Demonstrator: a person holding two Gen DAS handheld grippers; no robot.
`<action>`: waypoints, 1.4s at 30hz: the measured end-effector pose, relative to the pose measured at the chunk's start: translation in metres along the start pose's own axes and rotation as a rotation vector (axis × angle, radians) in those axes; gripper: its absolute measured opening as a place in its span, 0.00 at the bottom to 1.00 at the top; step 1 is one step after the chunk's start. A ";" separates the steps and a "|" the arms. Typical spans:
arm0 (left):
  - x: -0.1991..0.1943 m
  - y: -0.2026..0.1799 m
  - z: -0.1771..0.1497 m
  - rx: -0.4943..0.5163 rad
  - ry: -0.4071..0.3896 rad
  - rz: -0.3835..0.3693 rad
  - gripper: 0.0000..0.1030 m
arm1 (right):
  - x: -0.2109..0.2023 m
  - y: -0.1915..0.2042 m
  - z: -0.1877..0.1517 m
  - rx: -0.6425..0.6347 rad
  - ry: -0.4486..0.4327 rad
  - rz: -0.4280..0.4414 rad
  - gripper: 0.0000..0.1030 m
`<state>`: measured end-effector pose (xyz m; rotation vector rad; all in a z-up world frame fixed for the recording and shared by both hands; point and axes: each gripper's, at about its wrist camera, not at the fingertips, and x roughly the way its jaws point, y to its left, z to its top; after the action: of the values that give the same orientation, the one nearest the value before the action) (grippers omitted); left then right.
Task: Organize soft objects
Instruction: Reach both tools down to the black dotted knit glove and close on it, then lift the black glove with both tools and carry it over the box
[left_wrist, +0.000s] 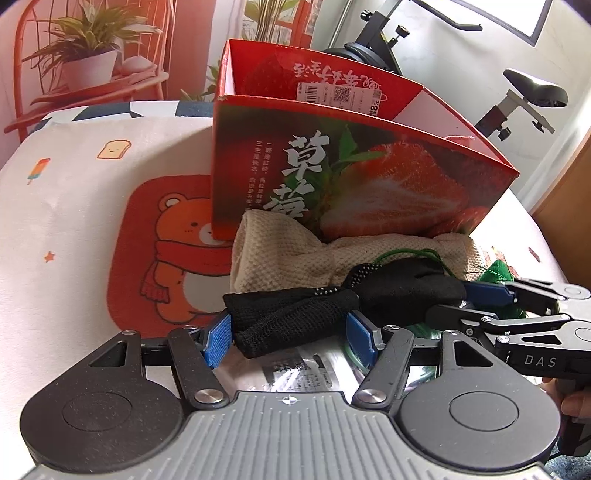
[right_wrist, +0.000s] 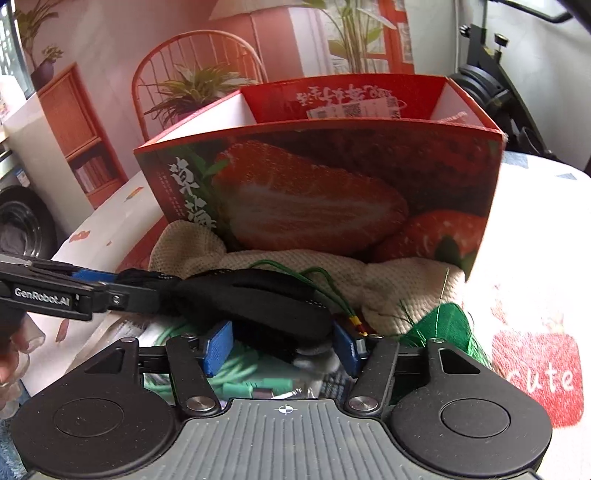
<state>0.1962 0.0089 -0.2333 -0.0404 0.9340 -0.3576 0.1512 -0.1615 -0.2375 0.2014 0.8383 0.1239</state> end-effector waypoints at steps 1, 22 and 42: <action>0.001 -0.001 -0.001 -0.001 -0.002 0.005 0.64 | 0.001 0.002 0.002 -0.010 -0.005 -0.005 0.55; -0.037 -0.010 -0.026 -0.076 -0.124 0.040 0.22 | -0.021 0.017 -0.012 0.029 -0.100 0.042 0.05; -0.056 -0.015 -0.048 -0.052 -0.116 0.048 0.22 | -0.058 0.033 -0.031 0.003 -0.118 0.013 0.16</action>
<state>0.1236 0.0181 -0.2152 -0.0853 0.8283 -0.2837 0.0885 -0.1367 -0.2079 0.2150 0.7198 0.1218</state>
